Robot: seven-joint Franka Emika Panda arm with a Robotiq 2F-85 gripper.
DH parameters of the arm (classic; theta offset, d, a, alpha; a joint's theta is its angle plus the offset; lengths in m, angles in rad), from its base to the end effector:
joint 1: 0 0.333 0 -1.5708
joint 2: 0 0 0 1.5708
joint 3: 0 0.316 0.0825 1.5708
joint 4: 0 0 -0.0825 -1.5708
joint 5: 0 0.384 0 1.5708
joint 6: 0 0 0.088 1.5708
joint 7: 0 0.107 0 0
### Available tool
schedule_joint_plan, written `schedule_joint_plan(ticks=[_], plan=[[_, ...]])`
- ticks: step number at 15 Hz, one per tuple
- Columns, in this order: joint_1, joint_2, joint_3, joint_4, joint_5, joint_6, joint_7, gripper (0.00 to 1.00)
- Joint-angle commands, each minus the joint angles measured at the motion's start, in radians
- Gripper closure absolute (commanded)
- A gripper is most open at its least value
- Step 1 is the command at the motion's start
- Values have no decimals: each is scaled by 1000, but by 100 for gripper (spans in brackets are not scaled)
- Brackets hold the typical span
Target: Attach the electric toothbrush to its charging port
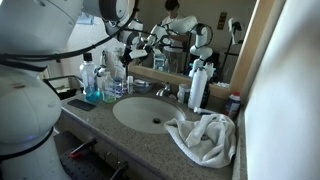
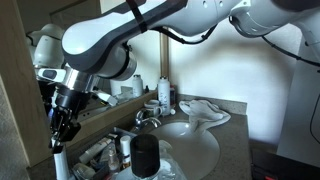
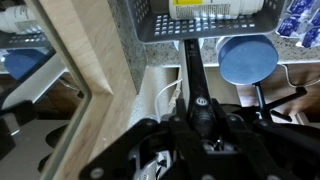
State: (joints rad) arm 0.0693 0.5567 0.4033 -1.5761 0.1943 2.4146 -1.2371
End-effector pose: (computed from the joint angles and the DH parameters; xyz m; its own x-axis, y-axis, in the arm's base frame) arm 0.6605 0.2849 0.3705 0.0390 0.9004 0.4333 0.9859 -0.1052 0.1298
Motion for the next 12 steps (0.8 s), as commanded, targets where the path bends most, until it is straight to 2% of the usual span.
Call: schedule_joint_plan(ticks=[1,12], plan=[[29,14,-41,6,-45,-48,-23,87],[96,14,-81,11,-155,-28,4,88]])
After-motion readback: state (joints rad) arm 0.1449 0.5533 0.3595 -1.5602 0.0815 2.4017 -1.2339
